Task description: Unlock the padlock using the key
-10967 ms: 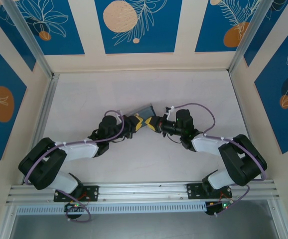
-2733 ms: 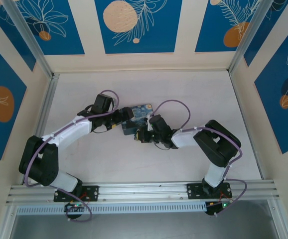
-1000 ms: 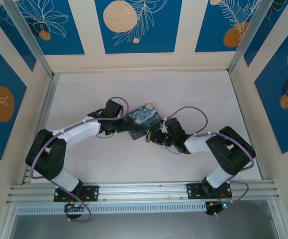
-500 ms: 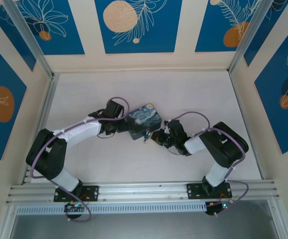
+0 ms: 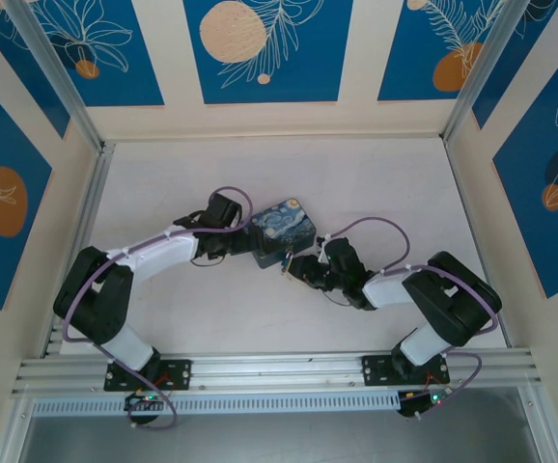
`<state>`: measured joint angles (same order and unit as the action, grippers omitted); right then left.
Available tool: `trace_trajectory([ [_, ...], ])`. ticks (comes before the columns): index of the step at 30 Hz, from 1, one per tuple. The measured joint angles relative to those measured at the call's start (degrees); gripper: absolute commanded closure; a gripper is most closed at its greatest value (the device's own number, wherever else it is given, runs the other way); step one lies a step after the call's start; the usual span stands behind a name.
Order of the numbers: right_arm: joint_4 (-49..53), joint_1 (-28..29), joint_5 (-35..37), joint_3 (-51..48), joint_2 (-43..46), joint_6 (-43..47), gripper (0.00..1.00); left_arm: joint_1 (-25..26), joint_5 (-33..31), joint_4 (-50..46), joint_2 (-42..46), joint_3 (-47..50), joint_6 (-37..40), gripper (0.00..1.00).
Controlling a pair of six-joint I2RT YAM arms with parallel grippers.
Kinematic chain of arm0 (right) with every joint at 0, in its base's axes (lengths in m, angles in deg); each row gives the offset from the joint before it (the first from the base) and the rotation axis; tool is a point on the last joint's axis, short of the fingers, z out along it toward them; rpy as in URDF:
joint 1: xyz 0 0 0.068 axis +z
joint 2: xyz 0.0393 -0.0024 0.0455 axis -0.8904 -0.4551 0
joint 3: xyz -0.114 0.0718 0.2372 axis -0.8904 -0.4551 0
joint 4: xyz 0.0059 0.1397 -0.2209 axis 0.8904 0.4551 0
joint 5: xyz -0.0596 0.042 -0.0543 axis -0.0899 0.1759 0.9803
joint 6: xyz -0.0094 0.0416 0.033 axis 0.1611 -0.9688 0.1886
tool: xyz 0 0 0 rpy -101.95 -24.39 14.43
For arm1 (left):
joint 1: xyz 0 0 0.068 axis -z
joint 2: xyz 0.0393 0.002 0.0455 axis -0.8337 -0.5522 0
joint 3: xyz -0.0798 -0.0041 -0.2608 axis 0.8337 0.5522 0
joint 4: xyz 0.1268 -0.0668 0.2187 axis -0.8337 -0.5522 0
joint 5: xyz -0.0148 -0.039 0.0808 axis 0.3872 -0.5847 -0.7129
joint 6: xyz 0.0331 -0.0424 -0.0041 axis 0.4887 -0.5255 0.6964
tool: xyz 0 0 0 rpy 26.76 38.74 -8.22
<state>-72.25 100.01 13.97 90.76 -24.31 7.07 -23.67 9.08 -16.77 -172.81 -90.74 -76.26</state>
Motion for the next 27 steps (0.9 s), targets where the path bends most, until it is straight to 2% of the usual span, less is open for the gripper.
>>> trace_trajectory([
  [13, 2.84, 1.55, 5.4, 1.05, -0.87, 1.27, 0.65, 0.0, 0.13, -0.02, 0.0, -0.02, -0.04, 0.0],
  [27, -1.27, 1.51, 5.22, 4.59, -6.45, 1.99, 0.65, 0.0, 0.15, 0.0, -0.02, -0.02, -0.17, 0.0],
])
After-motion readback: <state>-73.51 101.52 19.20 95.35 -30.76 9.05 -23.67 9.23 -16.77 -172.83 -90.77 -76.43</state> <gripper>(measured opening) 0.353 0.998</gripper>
